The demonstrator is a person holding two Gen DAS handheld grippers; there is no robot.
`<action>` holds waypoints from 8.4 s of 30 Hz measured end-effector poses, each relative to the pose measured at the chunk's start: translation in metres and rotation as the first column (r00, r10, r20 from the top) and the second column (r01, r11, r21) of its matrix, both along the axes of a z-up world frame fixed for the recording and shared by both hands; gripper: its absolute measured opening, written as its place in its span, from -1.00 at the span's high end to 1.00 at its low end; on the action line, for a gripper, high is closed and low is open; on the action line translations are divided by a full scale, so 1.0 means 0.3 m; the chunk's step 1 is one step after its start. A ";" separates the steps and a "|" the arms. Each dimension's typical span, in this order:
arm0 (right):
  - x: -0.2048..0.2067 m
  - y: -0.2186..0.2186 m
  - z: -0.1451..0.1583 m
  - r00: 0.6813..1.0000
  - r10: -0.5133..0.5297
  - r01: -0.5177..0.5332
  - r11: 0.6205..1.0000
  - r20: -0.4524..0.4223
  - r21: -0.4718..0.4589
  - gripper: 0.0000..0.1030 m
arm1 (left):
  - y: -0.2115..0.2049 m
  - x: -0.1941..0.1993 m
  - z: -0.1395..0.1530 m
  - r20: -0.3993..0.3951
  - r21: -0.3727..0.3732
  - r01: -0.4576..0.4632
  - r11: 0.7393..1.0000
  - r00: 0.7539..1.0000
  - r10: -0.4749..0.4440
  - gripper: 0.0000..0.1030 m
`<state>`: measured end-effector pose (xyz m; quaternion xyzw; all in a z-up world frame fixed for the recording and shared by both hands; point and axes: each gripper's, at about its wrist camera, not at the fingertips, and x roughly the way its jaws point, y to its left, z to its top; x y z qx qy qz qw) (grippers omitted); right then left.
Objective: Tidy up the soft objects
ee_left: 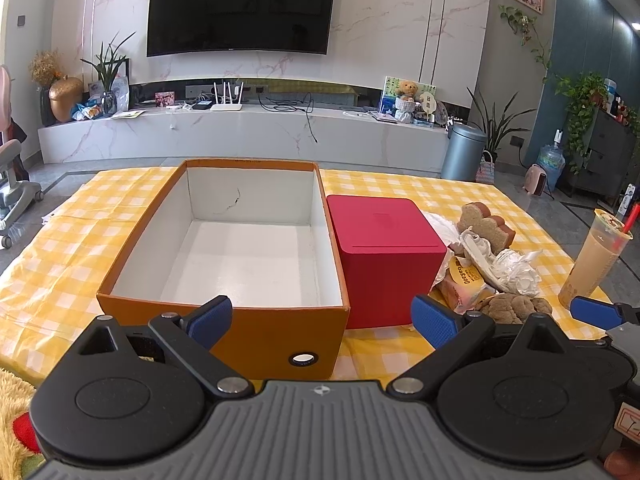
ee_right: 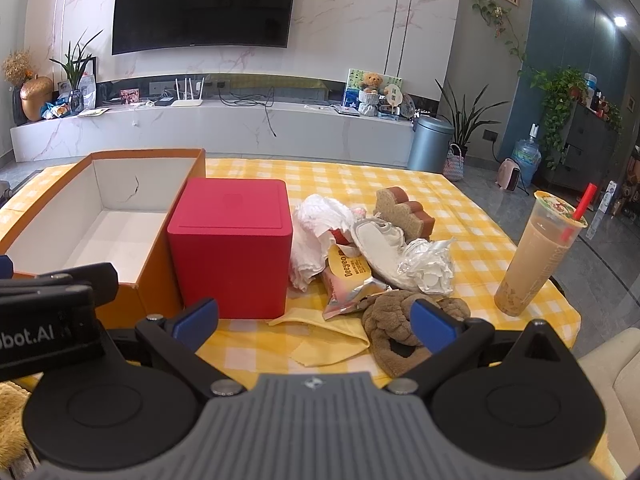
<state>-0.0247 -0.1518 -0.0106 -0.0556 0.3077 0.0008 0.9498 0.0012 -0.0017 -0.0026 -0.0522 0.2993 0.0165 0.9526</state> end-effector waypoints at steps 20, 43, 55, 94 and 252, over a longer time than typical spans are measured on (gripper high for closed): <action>-0.007 -0.008 0.004 1.000 -0.001 0.001 1.000 0.002 0.001 -0.94 | -0.008 -0.008 0.008 0.003 -0.001 0.005 1.000 1.000 -0.005 -1.00; -0.010 -0.007 0.007 1.000 0.009 -0.009 1.000 -0.006 0.005 -0.94 | -0.010 -0.016 0.014 0.012 0.005 0.006 1.000 1.000 -0.006 -1.00; 0.026 -0.066 0.001 0.999 -0.010 0.011 1.000 -0.051 0.016 -0.94 | -0.003 -0.072 0.072 0.164 -0.080 0.029 0.996 0.986 -0.016 -1.00; 0.715 -0.700 -0.257 0.908 -0.068 0.268 0.853 -0.413 0.448 -0.88 | -0.511 0.191 -0.178 -0.016 0.023 0.338 0.941 0.941 -0.338 -1.00; 0.416 -0.782 0.024 0.993 -0.088 0.118 0.822 -0.081 0.558 0.12 | -0.487 0.243 -0.070 0.175 -0.026 0.564 0.825 0.816 -0.551 -0.29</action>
